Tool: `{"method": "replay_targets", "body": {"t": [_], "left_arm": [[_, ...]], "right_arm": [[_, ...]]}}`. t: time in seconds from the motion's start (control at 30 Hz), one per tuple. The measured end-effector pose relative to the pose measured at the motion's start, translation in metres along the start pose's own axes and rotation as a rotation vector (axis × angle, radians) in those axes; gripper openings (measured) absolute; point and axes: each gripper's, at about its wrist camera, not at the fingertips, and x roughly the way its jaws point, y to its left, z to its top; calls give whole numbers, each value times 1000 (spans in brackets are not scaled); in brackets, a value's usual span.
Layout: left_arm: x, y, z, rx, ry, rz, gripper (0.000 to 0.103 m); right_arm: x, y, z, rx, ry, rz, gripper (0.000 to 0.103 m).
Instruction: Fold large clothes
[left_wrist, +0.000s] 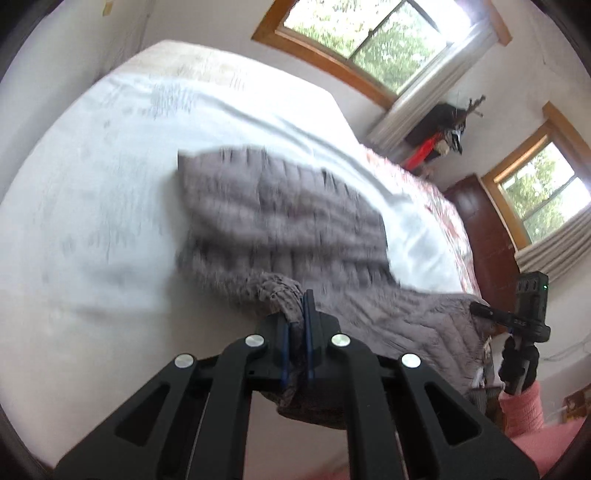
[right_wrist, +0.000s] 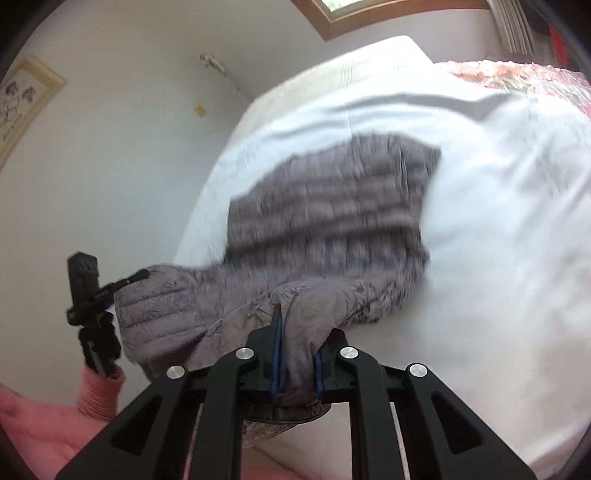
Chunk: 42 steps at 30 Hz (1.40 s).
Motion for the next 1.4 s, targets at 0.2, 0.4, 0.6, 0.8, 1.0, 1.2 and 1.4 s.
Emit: {"method": "replay_targets", "body": {"t": [0.2, 0.4, 0.6, 0.8, 1.0, 1.2, 1.4], "left_arm": [[36, 13, 75, -18, -70, 30, 5], [77, 25, 131, 1, -80, 108, 5], [130, 45, 162, -24, -26, 155, 5], [169, 63, 179, -43, 30, 173, 5], [195, 77, 189, -60, 66, 178, 5], [220, 86, 196, -57, 103, 192, 5], [249, 100, 200, -78, 144, 202, 6]], "right_arm": [[21, -13, 80, 10, -28, -19, 13], [57, -30, 141, 25, -16, -58, 13], [95, -63, 172, 88, 18, -54, 13], [125, -84, 192, 126, 54, -58, 14], [143, -103, 205, 164, 79, -41, 15], [165, -123, 213, 201, 105, -43, 15], [194, -144, 219, 237, 133, -61, 15]]}}
